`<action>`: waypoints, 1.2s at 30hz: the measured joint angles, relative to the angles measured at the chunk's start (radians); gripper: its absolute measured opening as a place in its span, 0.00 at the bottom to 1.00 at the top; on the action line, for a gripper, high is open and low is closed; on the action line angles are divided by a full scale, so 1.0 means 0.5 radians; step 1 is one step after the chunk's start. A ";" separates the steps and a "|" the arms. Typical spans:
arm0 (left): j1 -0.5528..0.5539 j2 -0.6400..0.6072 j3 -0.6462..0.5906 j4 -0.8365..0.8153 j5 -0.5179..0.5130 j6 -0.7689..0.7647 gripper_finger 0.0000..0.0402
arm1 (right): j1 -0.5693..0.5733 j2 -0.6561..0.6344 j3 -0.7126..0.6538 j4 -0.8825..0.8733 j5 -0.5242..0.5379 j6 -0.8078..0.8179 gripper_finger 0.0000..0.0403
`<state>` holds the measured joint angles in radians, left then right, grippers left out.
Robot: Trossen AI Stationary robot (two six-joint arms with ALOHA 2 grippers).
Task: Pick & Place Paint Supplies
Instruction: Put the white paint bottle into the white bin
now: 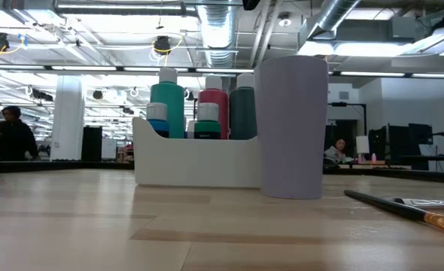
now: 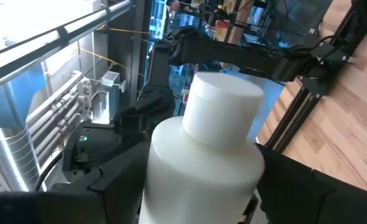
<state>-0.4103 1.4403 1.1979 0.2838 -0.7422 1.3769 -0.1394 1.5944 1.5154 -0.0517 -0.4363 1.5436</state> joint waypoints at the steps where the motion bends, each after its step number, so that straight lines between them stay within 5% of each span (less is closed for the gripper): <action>1: 0.009 0.001 -0.001 0.001 0.009 0.000 0.67 | 0.000 0.000 0.000 0.000 0.001 0.001 0.43; 10: 0.022 0.003 -0.003 0.007 -0.023 -0.013 0.62 | 0.000 0.000 0.000 0.014 0.008 -0.038 0.45; 17: -0.036 0.003 -0.004 0.020 -0.119 -0.024 0.46 | -0.023 0.000 0.000 0.052 0.039 -0.109 0.61; 24: -0.139 -0.006 0.003 0.079 -0.317 -0.056 0.46 | -0.040 0.004 -0.005 0.295 0.184 -0.369 0.73; 36: -0.283 0.006 -0.022 0.222 -0.704 -0.260 0.45 | -0.173 -0.094 0.018 0.508 0.329 -0.785 0.79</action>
<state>-0.5518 1.4435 1.1871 0.3949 -1.0942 1.2468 -0.2260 1.5471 1.5242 0.2025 -0.2718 1.1510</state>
